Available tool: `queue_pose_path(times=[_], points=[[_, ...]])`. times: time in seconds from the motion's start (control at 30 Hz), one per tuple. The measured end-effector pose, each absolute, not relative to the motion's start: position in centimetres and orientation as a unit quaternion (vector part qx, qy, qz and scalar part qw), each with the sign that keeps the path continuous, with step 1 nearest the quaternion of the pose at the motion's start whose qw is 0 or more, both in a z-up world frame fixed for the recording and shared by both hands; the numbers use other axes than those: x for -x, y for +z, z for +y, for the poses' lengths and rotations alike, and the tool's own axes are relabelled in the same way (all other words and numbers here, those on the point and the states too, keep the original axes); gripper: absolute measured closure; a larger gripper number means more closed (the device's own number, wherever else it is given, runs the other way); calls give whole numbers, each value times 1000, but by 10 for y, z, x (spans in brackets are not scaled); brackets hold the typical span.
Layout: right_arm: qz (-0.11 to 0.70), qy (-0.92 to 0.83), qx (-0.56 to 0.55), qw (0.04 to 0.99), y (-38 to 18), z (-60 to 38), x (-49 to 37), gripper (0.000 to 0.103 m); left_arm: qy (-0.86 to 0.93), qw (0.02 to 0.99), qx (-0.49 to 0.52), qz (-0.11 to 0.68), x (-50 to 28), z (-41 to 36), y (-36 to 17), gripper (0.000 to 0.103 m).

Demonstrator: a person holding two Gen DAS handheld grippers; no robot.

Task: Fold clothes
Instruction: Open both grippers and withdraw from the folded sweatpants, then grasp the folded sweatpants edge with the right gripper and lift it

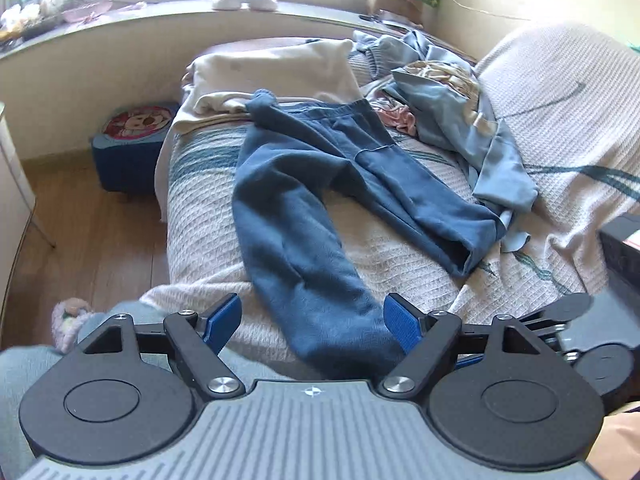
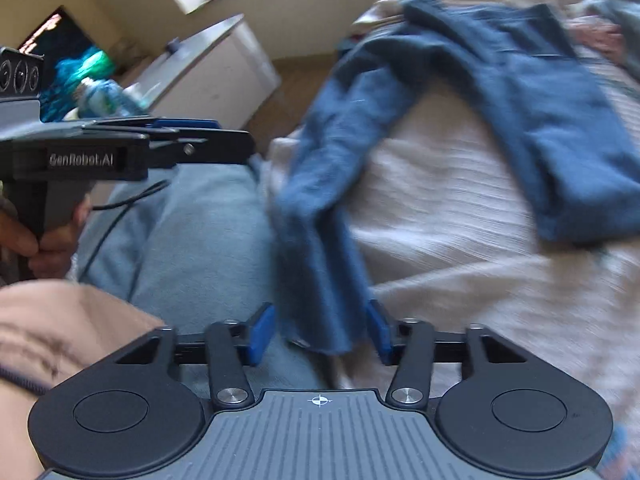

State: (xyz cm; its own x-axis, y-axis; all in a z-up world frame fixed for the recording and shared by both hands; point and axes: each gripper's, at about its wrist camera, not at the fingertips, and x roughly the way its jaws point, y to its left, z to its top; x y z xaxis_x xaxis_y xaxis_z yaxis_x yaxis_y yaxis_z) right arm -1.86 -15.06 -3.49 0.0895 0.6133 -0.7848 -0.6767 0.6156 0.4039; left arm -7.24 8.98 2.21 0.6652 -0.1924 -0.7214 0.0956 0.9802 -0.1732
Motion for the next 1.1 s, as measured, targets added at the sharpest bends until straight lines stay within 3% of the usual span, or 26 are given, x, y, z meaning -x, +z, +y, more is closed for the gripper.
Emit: queue_pose_path(times=[0.03,0.1,0.3,0.4,0.47,0.57,0.8,0.87,0.93,1.07,1.1], points=[[513,440,37,736,-38,-145,18,85,-78,911,60,400,74,91,22,25],[503,435,59,744,-37,-140,18,100,-74,914,55,394,75,92,25,25],[431,340,10,835,13,-207,-11,100,-82,914,53,393,68,89,24,25],[441,250,-43,861,9,-256,-35,100,-92,911,46,400,62,82,17,26],[459,189,-41,867,-7,-276,-41,92,-98,907,42,407,58,78,12,26],[464,125,1,877,-20,-294,-36,90,-104,903,32,416,53,74,7,25],[463,186,33,866,-17,-300,-23,84,-159,889,7,429,31,44,-1,25],[472,220,28,853,-19,-286,-27,69,-167,888,-7,428,28,33,-2,25],[480,241,24,843,-25,-272,-29,43,-168,888,-14,428,29,29,-2,25],[495,253,67,828,-48,-241,-33,42,-155,889,-12,431,28,32,-3,25],[495,255,86,826,-52,-234,-33,47,-151,889,-8,432,28,34,-3,25]])
